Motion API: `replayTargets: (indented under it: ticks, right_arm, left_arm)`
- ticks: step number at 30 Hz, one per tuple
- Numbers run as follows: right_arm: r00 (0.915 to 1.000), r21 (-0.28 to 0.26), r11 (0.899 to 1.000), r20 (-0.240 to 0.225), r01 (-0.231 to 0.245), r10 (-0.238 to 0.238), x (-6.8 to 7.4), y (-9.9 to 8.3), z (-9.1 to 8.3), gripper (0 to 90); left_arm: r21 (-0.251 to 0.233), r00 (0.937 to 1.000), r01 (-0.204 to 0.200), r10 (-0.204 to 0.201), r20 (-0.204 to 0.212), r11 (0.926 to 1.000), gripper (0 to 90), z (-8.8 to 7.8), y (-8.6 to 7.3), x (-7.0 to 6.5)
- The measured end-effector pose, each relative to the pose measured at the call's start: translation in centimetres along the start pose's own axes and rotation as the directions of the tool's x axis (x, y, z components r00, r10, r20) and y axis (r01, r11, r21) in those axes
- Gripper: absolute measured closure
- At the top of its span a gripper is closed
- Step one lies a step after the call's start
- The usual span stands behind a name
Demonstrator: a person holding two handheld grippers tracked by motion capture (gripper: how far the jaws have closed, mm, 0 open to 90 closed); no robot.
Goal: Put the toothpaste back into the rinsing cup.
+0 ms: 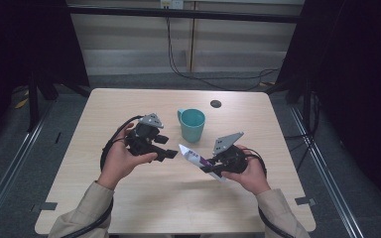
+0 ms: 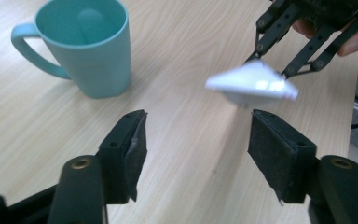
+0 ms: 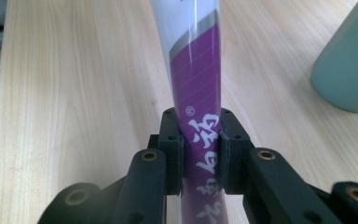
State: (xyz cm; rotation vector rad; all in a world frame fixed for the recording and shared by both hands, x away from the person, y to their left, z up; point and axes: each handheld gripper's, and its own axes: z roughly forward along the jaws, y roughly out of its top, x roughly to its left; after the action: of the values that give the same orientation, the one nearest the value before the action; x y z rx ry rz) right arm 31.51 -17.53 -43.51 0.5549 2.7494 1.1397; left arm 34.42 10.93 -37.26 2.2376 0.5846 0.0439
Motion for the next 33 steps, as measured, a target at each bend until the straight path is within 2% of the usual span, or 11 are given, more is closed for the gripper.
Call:
replayTargets:
  ticks: [1, 3, 8, 9, 12, 18, 23, 25, 27, 30, 33]
  right_arm:
    - [0.9998, -0.02, 1.0, -0.002, -0.018, 0.018, -0.2, 0.0, -0.2, 74.7]
    - [0.9997, -0.03, 0.999, 0.004, -0.024, 0.024, -0.3, 0.1, -0.3, 74.7]
    - [0.999, -0.042, 0.998, 0.012, -0.042, 0.042, -0.5, 0.3, -0.4, 74.6]
    - [0.9983, -0.056, 0.997, 0.017, -0.055, 0.056, -0.6, 0.3, -0.4, 74.6]
    - [0.9977, -0.069, 0.996, 0.016, -0.065, 0.066, -0.7, 0.3, -0.5, 74.6]
    - [0.9953, -0.087, 0.992, 0.031, -0.088, 0.091, -1.1, 0.5, -0.7, 74.6]
    - [0.9938, -0.107, 0.989, 0.03, -0.103, 0.107, -1.4, 0.6, -0.7, 74.6]
    - [0.9929, -0.114, 0.988, 0.041, -0.106, 0.111, -1.4, 0.8, -0.7, 74.6]
    - [0.9918, -0.133, 0.984, 0.04, -0.115, 0.121, -1.6, 0.8, -0.8, 74.5]
    - [0.9909, -0.148, 0.981, 0.034, -0.124, 0.13, -1.7, 0.8, -0.9, 74.6]
    - [0.9894, -0.149, 0.98, 0.042, -0.131, 0.139, -1.9, 1.0, -0.9, 74.5]
  left_arm:
    - [0.004, 1.0, 0.004, -0.004, -0.002, 1.0, 34.3, 0.2, -0.4, 0.1]
    - [0.025, 0.9999, 0.004, -0.004, -0.013, 0.9997, 33.4, 0.9, -1.6, 0.4]
    - [0.042, 0.9996, 0.012, -0.011, -0.026, 0.999, 31.7, 2.2, -3.5, 0.8]
    - [0.057, 0.9992, 0.02, -0.018, -0.036, 0.9982, 31.4, 2.8, -4.3, 1.0]
    - [0.073, 0.9985, 0.022, -0.018, -0.051, 0.9971, 30.5, 3.3, -5.2, 1.1]
    - [0.108, 0.9954, 0.005, 0.006, -0.096, 0.9942, 28.0, 4.8, -7.3, 1.2]
    - [0.1, 0.9946, 0.018, -0.007, -0.103, 0.9948, 26.7, 5.6, -8.5, 1.2]
    - [0.108, 0.9943, 0.006, 0.006, -0.107, 0.9941, 26.1, 5.7, -8.9, 1.2]
    - [0.099, 0.9936, 0.014, -0.003, -0.113, 0.995, 25.0, 5.9, -9.2, 1.3]
    - [0.081, 0.9927, 0.005, 0.005, -0.12, 0.9967, 23.7, 6.0, -9.7, 1.3]
    - [0.085, 0.9918, 0.005, 0.006, -0.128, 0.9964, 22.4, 6.1, -10.2, 1.4]
